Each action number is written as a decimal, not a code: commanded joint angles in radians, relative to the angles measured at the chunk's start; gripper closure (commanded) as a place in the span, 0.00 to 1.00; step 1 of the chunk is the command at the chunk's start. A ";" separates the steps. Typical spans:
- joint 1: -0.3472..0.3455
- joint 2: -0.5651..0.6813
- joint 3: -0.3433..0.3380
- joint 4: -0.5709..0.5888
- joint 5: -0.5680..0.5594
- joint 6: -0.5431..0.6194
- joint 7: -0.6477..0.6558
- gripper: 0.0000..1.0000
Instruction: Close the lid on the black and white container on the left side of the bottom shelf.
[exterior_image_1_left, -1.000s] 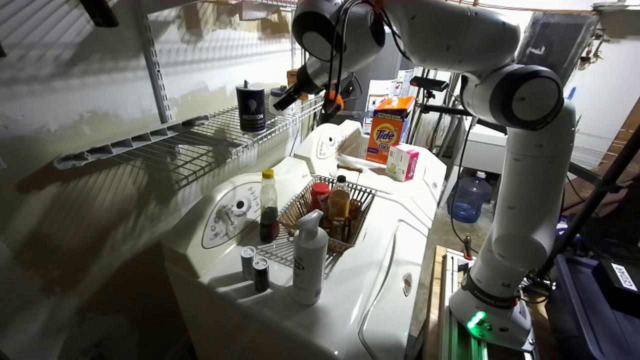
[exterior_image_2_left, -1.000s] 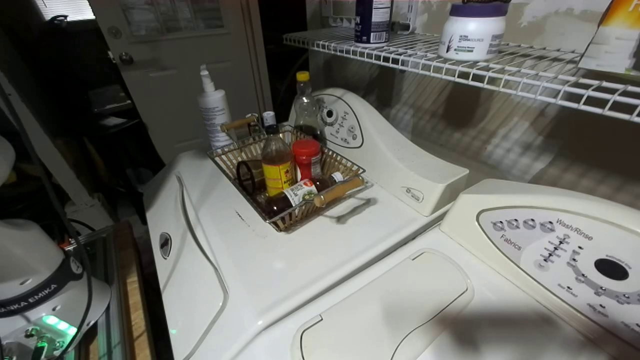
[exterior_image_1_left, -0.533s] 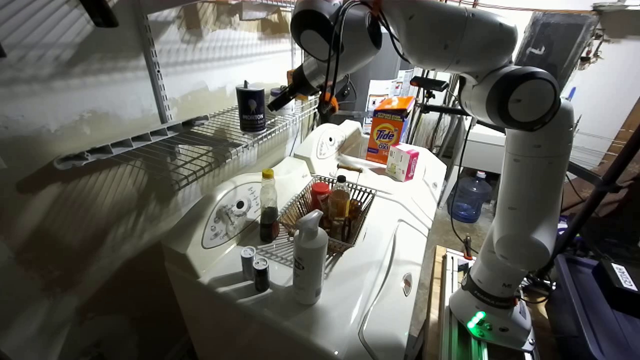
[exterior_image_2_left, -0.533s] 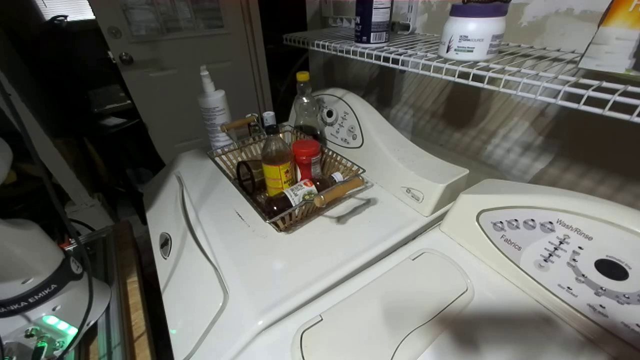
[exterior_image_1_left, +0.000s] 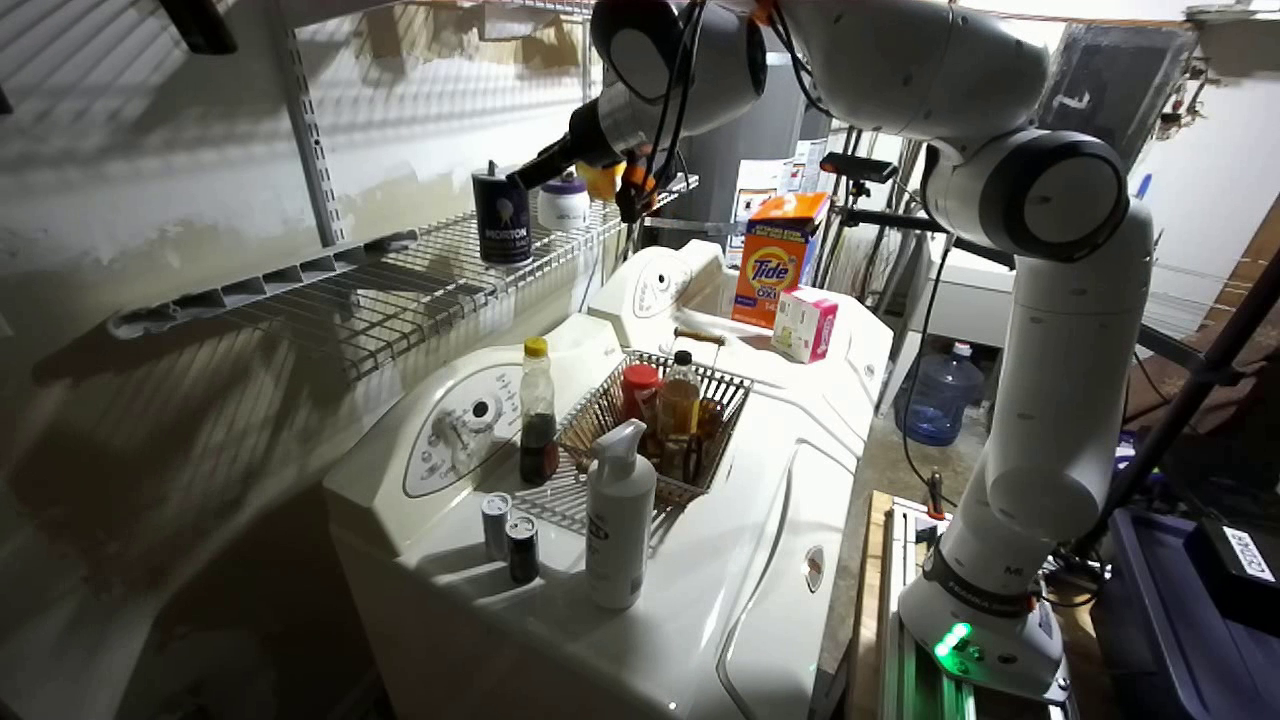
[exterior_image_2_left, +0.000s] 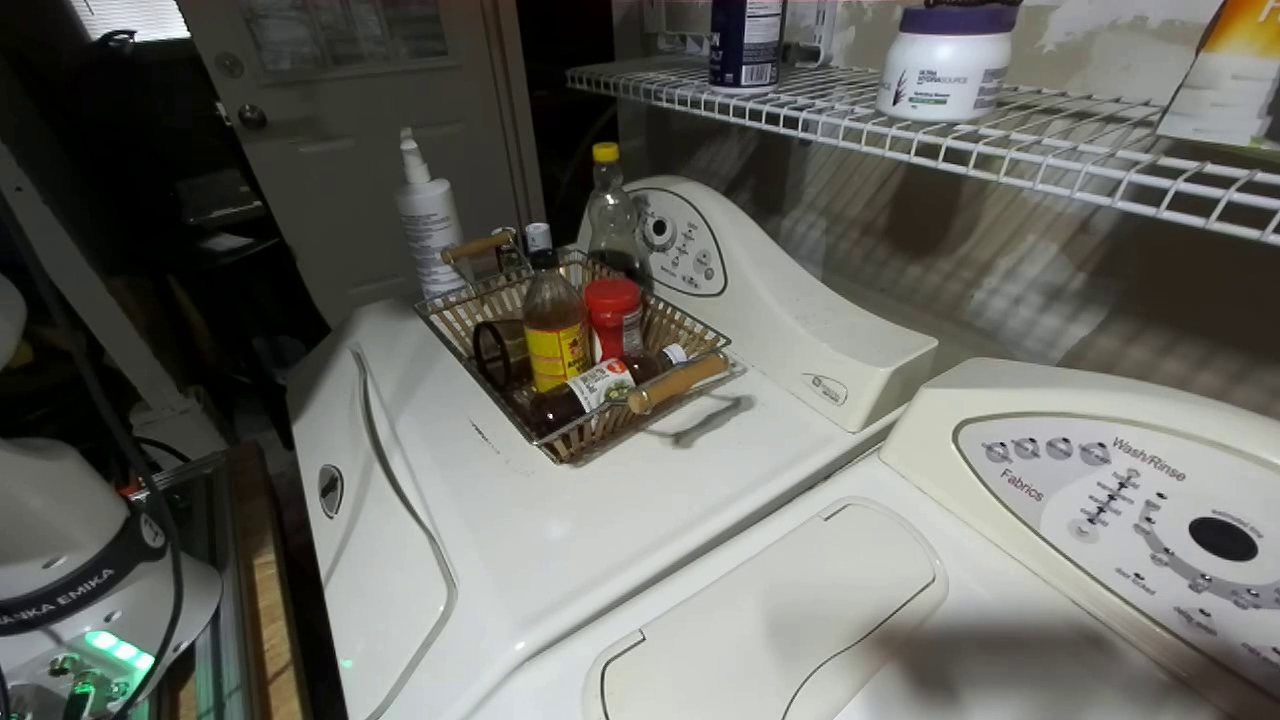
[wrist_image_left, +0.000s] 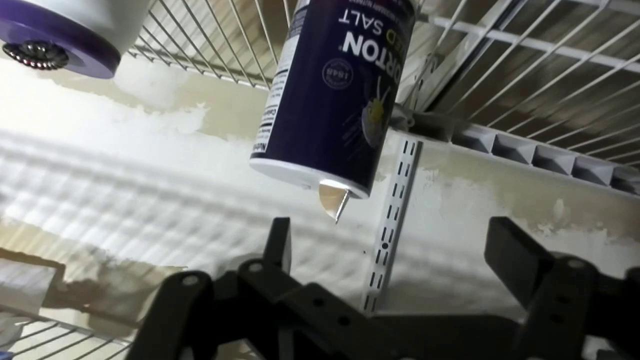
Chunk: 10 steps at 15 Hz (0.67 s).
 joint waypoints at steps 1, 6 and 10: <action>-0.001 0.003 0.003 0.016 -0.032 -0.048 -0.044 0.00; 0.009 0.003 0.003 -0.034 -0.207 -0.127 -0.038 0.00; -0.016 -0.034 0.053 -0.170 -0.365 -0.189 -0.024 0.00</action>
